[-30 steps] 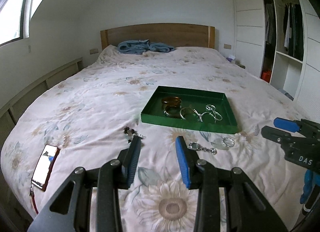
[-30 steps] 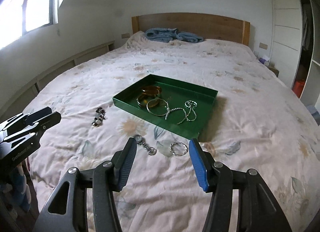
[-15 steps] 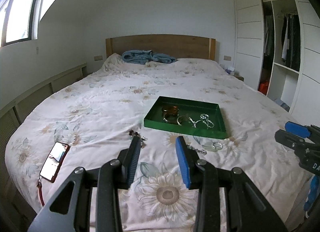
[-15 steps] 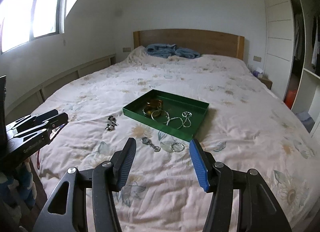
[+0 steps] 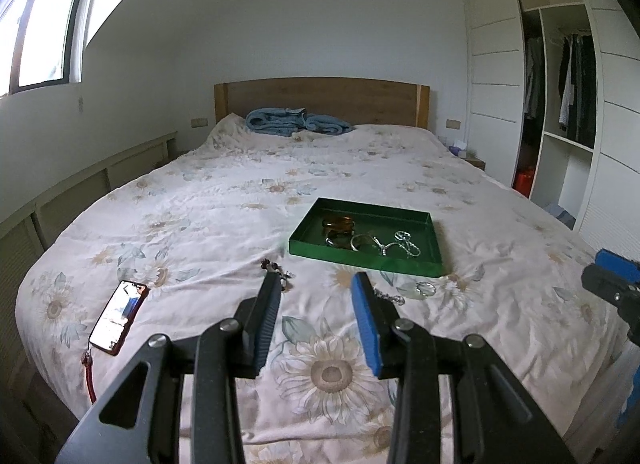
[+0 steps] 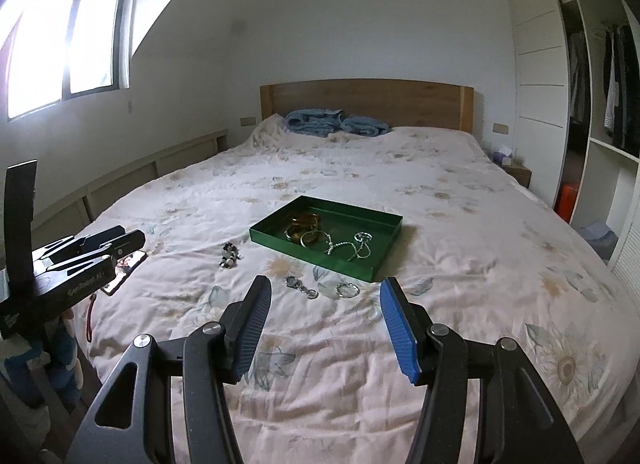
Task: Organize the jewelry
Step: 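Lift both open tools out of the tray back over the remaining jewelry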
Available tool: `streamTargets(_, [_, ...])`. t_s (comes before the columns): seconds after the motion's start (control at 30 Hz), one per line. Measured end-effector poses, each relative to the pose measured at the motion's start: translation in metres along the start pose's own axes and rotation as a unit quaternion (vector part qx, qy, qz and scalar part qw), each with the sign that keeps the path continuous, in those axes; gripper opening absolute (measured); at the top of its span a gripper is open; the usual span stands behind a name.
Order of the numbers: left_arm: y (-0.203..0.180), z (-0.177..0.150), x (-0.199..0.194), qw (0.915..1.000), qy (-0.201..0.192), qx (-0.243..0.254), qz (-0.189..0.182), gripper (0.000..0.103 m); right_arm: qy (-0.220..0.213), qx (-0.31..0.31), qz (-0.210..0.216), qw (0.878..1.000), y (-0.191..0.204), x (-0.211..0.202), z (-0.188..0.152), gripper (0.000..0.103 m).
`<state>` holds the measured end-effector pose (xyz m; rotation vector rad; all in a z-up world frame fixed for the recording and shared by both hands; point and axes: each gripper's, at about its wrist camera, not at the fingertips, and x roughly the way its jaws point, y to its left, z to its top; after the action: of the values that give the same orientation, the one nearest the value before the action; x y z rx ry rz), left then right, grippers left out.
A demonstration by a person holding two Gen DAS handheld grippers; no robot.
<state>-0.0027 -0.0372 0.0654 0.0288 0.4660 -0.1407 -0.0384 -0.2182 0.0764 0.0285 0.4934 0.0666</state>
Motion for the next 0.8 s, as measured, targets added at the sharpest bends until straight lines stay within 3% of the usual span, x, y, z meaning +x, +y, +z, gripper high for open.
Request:
streamTargets(0.1, [0.004, 0.000, -0.002, 1.0000, 0.001, -0.009, -0.001, 0.048, -0.003, 0.002, -0.004, 1.000, -0.003, -0.009, -0.003, 0.056])
streamTargets(0.37, [0.015, 0.004, 0.007, 0.9999, -0.010, -0.014, -0.002, 0.049, -0.008, 0.008, -0.027, 1.000, -0.015, -0.020, -0.005, 0.057])
streamTargets(0.6, [0.045, -0.004, 0.042, 0.9995, 0.007, -0.027, 0.014, 0.049, 0.020, 0.016, -0.029, 0.999, -0.022, 0.023, -0.005, 0.058])
streamTargets(0.8, [0.073, -0.013, 0.074, 0.9985, 0.026, -0.043, 0.023, 0.049, 0.059, 0.014, -0.002, 0.998, -0.019, 0.075, -0.013, 0.058])
